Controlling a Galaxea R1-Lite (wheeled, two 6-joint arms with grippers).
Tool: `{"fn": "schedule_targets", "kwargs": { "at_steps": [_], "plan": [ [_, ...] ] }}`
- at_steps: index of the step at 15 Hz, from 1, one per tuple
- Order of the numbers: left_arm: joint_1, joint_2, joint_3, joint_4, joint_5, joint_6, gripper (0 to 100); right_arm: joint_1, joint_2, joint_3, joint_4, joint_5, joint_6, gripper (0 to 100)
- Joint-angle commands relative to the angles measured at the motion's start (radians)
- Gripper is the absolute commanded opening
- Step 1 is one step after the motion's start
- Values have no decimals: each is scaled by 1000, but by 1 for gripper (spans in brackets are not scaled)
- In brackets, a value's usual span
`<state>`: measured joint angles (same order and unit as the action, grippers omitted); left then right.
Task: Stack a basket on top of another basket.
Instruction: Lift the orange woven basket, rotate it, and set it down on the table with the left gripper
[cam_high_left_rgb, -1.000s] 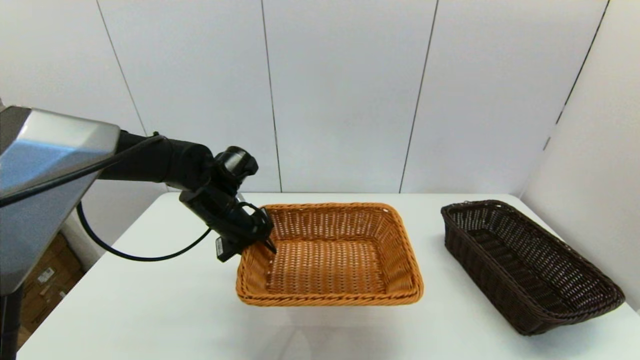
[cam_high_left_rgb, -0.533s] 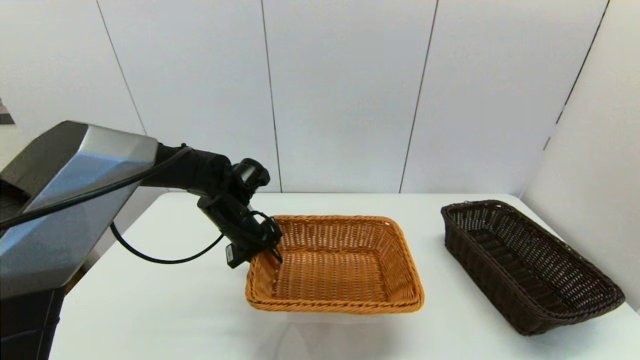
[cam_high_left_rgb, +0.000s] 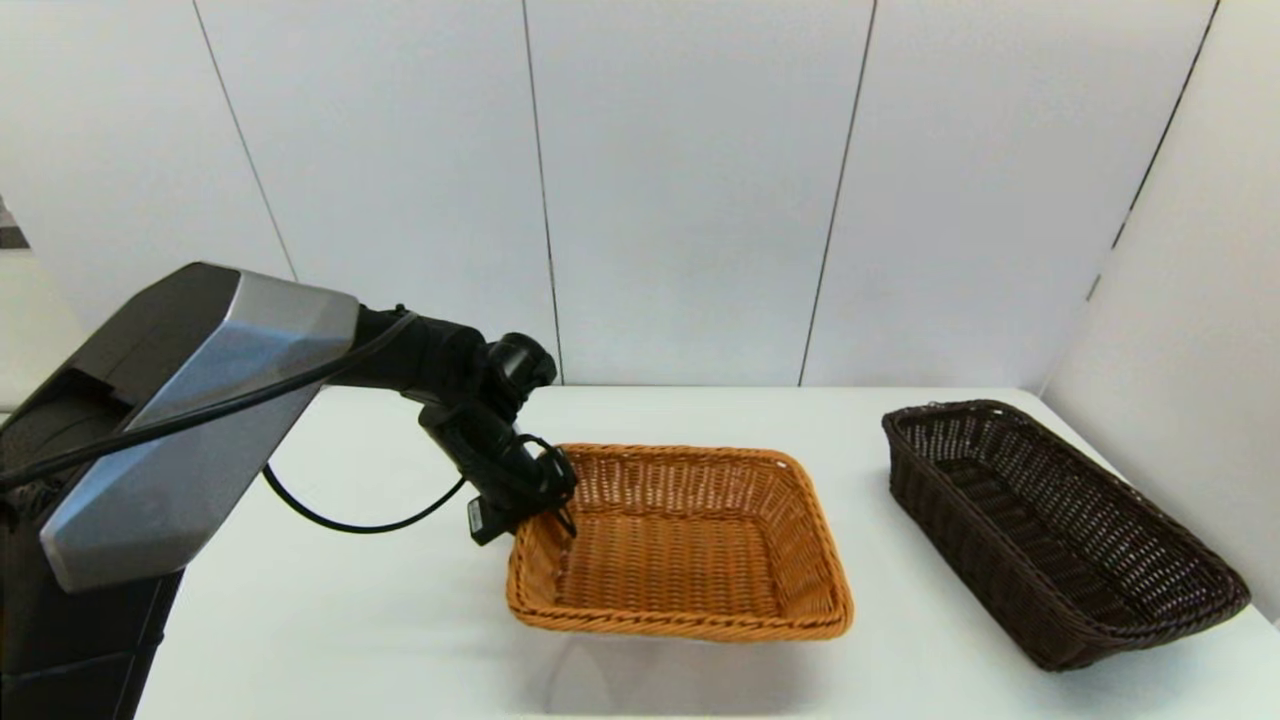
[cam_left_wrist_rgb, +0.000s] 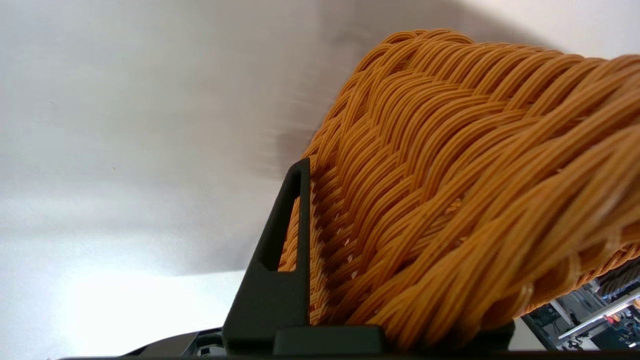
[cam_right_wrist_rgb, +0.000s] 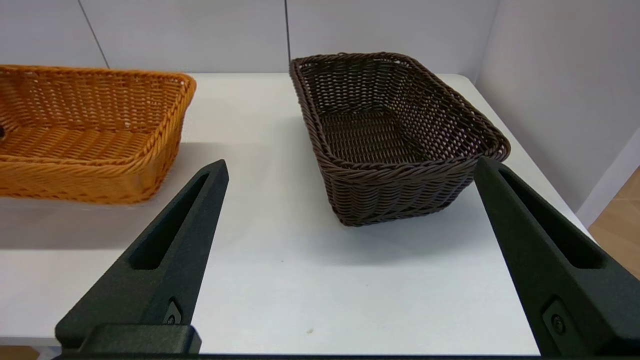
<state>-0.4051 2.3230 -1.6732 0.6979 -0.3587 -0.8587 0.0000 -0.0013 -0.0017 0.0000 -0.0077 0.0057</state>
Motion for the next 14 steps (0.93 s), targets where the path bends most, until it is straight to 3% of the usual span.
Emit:
{"fn": "schedule_targets", "kwargs": {
  "at_steps": [1, 14],
  "plan": [
    [-3, 13, -23, 6, -2, -6, 0, 0, 0, 0, 0, 0, 0, 100],
    [-11, 19, -26, 8, 0, -16, 0, 0, 1, 0, 0, 0, 0, 100]
  ]
}}
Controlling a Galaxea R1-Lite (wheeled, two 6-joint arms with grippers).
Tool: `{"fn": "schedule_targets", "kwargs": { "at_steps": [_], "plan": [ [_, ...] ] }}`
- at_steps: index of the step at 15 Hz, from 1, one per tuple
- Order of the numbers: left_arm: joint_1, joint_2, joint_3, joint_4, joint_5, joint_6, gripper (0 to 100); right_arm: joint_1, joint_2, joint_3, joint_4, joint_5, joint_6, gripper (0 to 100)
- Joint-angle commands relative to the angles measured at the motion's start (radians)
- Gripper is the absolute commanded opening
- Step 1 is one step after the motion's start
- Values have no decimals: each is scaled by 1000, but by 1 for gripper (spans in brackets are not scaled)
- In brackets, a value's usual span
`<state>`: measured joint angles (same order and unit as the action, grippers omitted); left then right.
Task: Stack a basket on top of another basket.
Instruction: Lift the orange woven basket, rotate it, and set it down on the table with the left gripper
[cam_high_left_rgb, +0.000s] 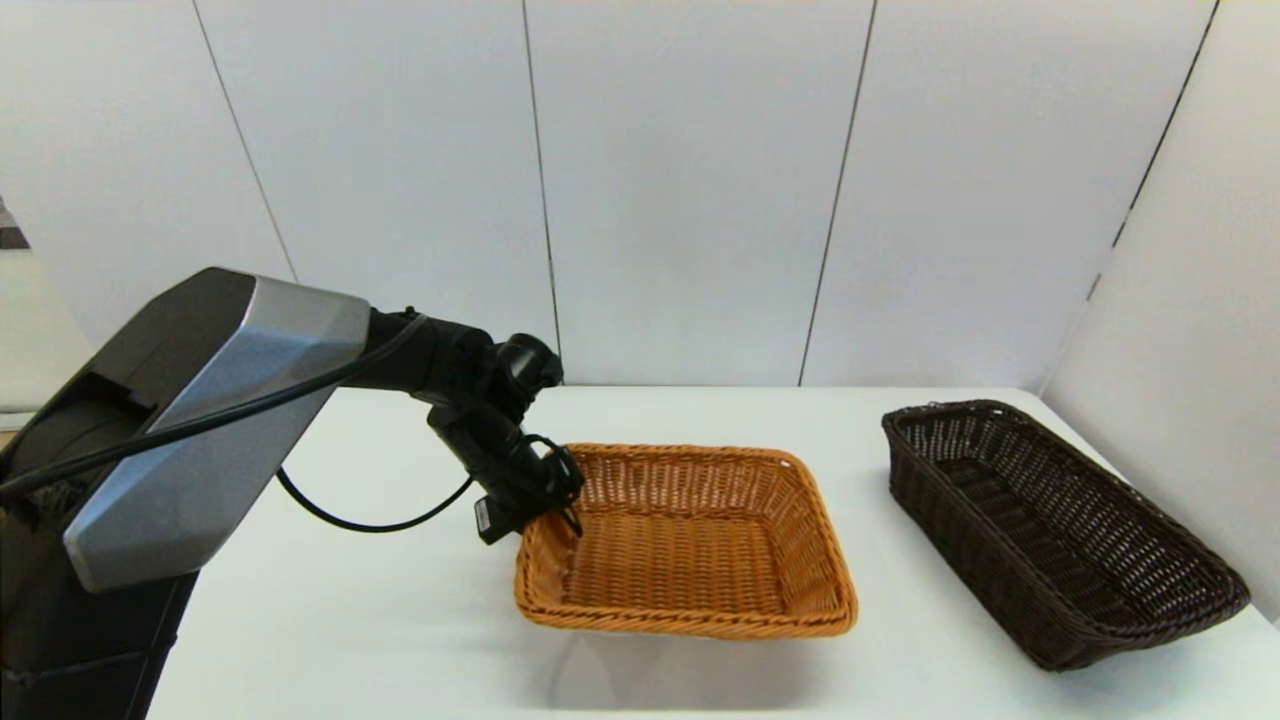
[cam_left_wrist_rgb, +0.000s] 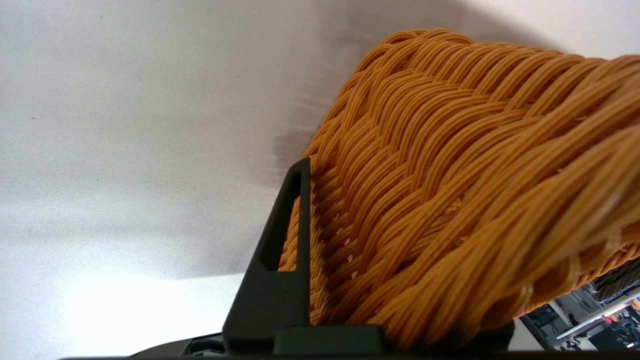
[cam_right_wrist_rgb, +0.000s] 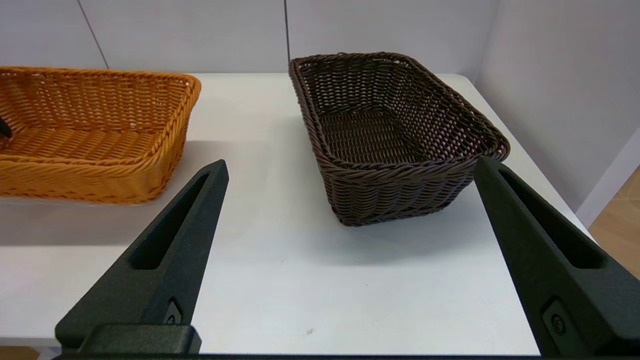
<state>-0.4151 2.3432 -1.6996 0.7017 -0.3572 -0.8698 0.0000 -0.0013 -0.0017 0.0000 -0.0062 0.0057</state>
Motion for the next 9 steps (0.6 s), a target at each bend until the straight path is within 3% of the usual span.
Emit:
{"fn": "schedule_targets", "kwargs": {
  "at_steps": [1, 9],
  "plan": [
    [-1, 1, 0, 4, -2, -5, 0, 0, 1, 0, 0, -1, 0, 100],
    [-1, -1, 0, 2, -2, -5, 0, 0, 1, 0, 0, 0, 0, 100]
  ]
}}
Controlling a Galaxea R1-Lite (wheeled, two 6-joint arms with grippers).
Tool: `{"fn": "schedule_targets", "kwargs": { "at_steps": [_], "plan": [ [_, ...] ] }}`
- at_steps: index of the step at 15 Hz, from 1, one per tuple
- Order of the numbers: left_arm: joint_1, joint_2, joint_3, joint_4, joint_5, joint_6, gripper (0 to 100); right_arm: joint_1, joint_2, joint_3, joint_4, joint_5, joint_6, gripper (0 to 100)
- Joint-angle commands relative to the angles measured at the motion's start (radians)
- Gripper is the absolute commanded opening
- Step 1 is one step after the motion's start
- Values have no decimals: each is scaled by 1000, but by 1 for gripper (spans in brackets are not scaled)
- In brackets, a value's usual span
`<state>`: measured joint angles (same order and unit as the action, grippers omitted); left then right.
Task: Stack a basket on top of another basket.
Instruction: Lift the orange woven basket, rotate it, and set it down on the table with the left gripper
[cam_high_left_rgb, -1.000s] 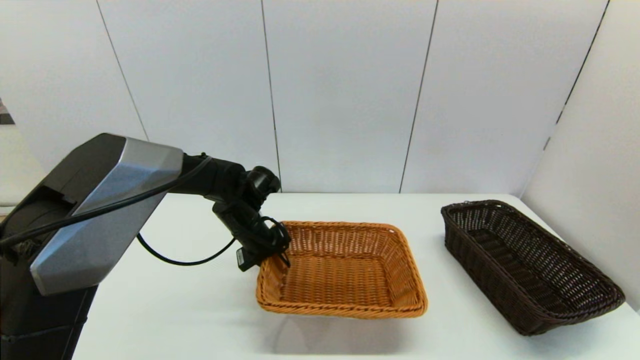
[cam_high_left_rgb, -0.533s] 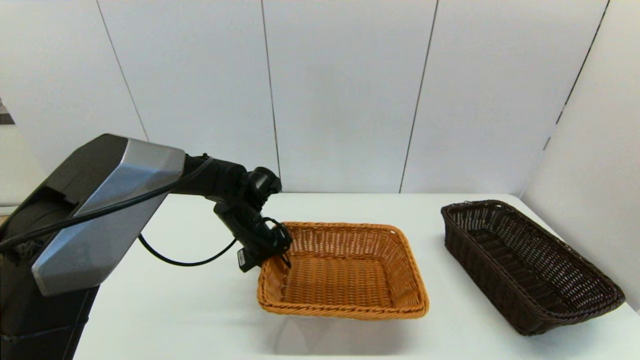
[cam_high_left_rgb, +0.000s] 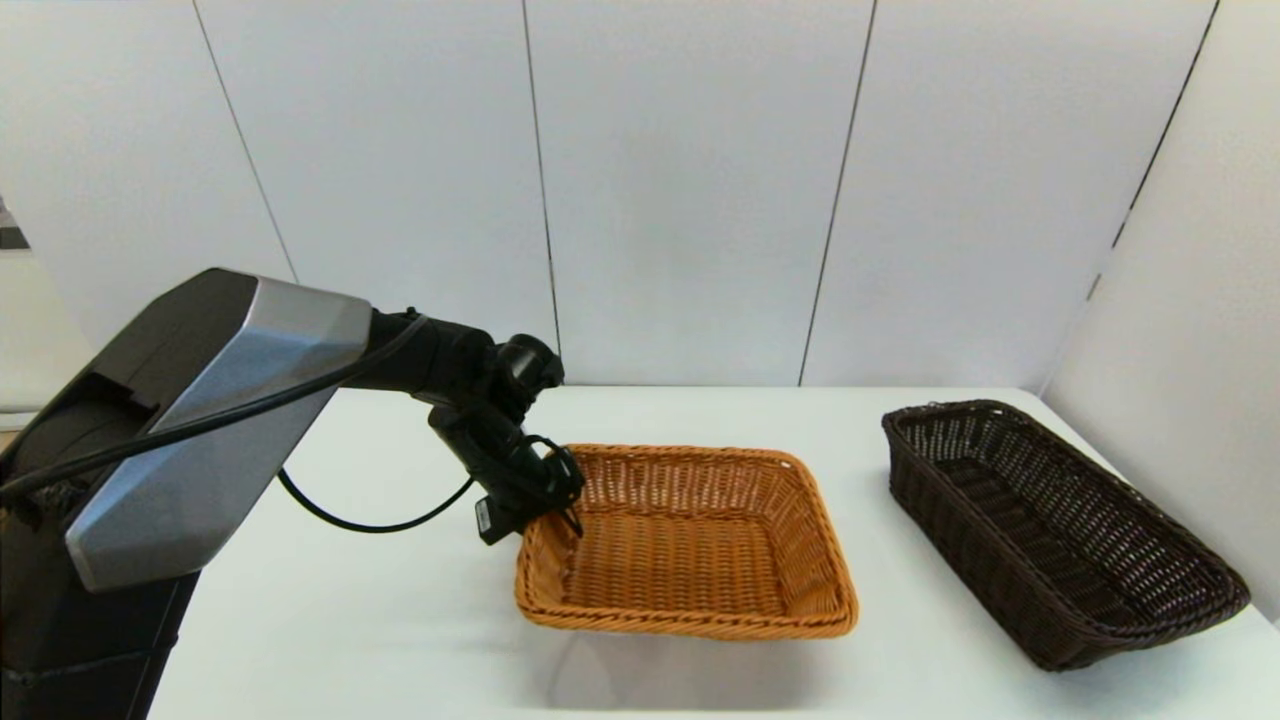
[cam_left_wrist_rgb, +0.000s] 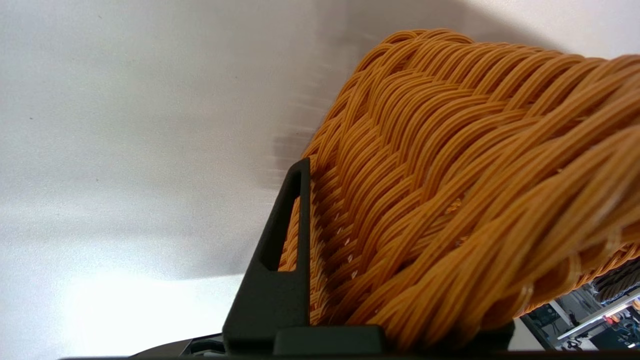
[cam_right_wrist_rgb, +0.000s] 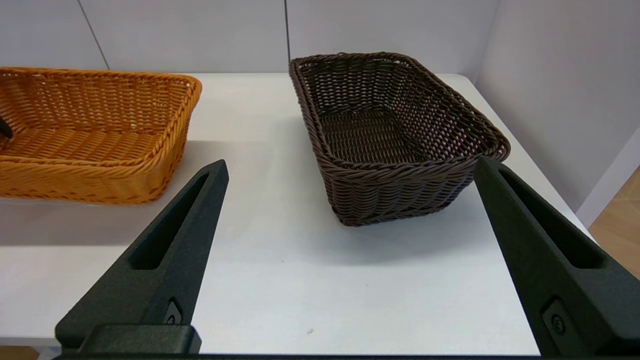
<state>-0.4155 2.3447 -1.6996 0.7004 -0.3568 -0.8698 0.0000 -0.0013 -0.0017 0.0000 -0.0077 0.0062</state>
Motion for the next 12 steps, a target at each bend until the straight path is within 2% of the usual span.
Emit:
{"fn": "schedule_targets", "kwargs": {
  "at_steps": [1, 12],
  "plan": [
    [0, -2, 0, 4, -2, -5, 0, 0, 0, 0, 0, 2, 0, 100],
    [-3, -1, 0, 5, -2, -3, 0, 0, 0, 0, 0, 0, 0, 100]
  ]
}}
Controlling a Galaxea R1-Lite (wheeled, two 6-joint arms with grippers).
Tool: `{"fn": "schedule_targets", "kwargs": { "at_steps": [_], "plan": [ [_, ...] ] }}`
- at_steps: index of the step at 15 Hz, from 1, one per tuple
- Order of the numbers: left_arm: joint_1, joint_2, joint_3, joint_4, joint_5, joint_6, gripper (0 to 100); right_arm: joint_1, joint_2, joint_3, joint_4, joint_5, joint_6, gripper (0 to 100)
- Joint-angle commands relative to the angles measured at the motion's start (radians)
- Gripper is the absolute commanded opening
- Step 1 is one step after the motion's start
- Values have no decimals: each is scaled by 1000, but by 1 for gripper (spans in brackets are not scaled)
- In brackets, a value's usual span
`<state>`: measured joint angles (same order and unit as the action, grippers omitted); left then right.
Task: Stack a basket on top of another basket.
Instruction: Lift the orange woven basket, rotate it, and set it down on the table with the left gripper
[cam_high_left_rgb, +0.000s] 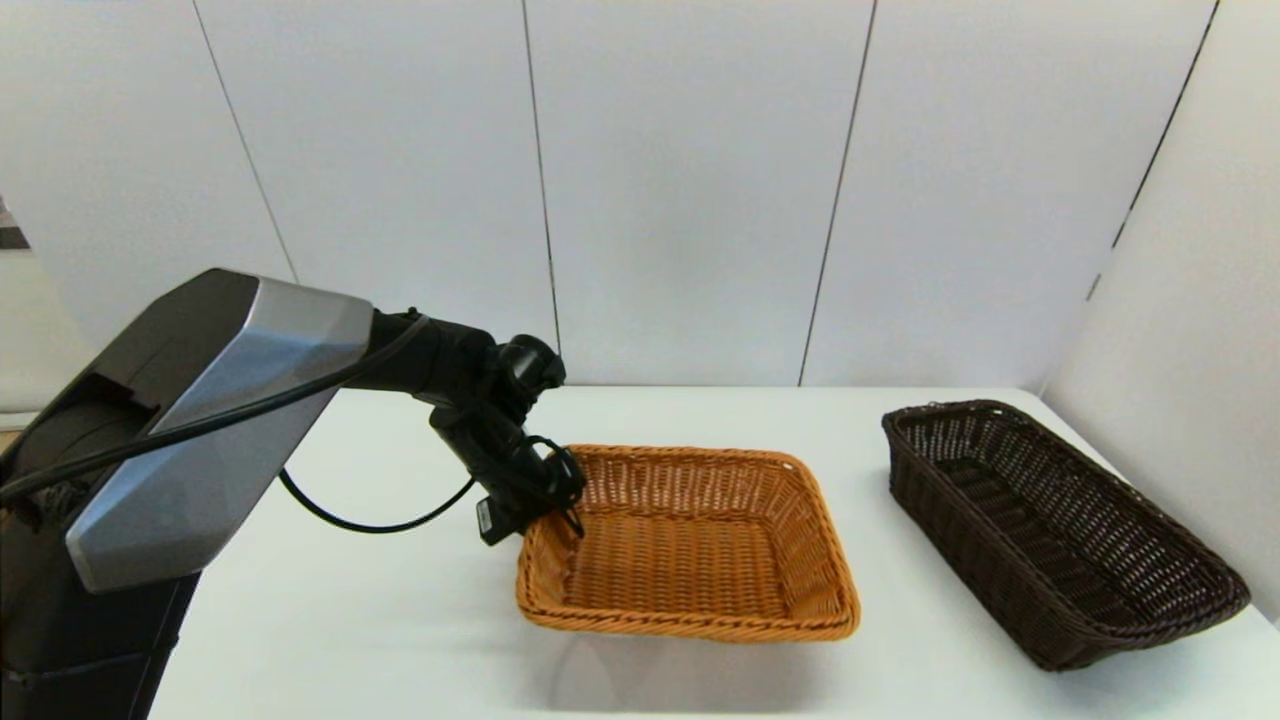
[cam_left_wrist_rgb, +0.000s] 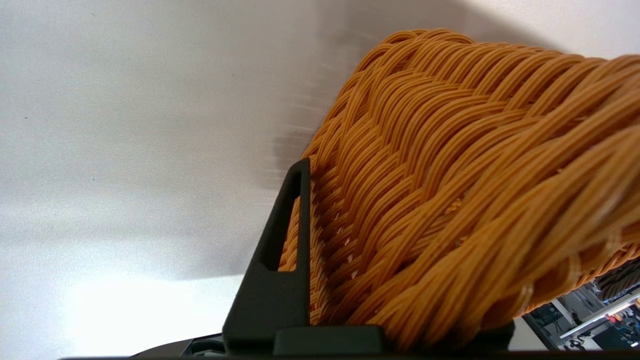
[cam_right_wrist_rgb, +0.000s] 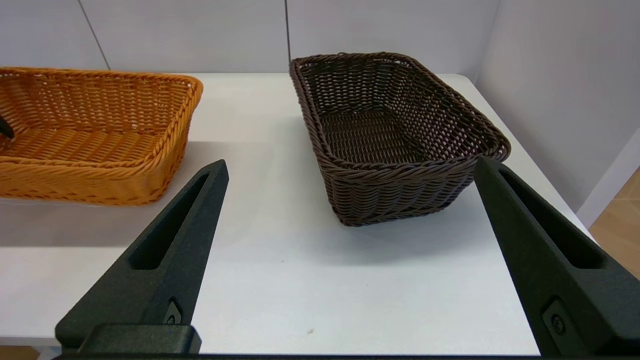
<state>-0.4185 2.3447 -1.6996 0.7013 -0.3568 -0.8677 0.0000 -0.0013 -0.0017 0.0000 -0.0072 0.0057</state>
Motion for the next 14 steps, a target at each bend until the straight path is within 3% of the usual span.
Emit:
{"fn": "schedule_targets", "kwargs": {
  "at_steps": [1, 3, 4, 9, 14],
  "plan": [
    [0, -1, 0, 4, -2, -5, 0, 0, 1, 0, 0, 1, 0, 100],
    [0, -1, 0, 4, -2, -4, 0, 0, 1, 0, 0, 0, 0, 100],
    [0, -1, 0, 4, -2, -2, 100, 0, 0, 0, 0, 0, 0, 100],
    [0, -28, 5, 7, 32, -5, 100, 0, 0, 0, 0, 1, 0, 100],
    [1, -347, 21, 122, 113, -8, 100, 0, 0, 0, 0, 0, 0, 100]
  ]
}}
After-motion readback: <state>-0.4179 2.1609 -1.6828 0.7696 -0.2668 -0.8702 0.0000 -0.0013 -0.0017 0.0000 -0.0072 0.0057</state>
